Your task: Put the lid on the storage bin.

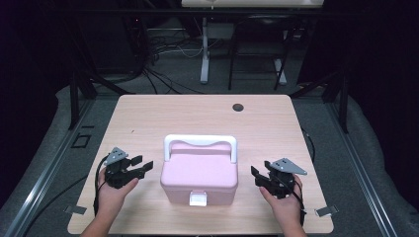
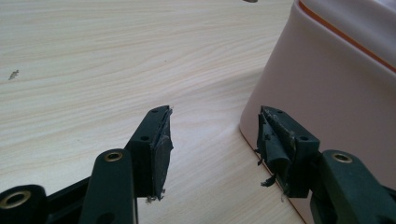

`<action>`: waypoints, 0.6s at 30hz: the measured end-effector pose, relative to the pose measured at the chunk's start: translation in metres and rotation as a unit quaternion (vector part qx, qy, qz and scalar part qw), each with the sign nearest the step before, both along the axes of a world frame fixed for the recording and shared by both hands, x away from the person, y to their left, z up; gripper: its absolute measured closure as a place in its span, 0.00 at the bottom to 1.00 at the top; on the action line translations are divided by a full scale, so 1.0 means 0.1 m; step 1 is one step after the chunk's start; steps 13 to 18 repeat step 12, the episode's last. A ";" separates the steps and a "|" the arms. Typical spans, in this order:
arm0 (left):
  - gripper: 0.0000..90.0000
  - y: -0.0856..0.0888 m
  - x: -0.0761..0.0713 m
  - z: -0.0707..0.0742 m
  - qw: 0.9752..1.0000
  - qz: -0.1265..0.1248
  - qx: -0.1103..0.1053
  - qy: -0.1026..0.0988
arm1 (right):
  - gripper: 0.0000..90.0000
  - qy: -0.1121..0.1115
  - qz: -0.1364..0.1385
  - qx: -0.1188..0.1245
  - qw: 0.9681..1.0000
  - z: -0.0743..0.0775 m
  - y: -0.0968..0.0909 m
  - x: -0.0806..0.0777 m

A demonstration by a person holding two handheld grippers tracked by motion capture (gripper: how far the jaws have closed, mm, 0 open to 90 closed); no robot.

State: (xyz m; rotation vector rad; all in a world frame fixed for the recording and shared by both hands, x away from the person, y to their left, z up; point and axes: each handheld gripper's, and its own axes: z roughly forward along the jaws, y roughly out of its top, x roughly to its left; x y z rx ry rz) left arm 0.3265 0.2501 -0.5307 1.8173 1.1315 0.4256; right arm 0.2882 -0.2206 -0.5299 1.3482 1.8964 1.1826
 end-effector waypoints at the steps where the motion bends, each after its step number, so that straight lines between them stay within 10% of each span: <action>1: 0.50 0.00 0.01 -0.01 1.000 -0.003 0.000 0.001 | 0.49 -0.001 -0.001 0.001 1.000 -0.01 0.00 0.00; 18: 0.51 -0.01 0.02 -0.06 1.000 -0.002 0.001 0.008 | 0.49 0.012 -0.005 0.002 1.000 -0.08 -0.03 0.03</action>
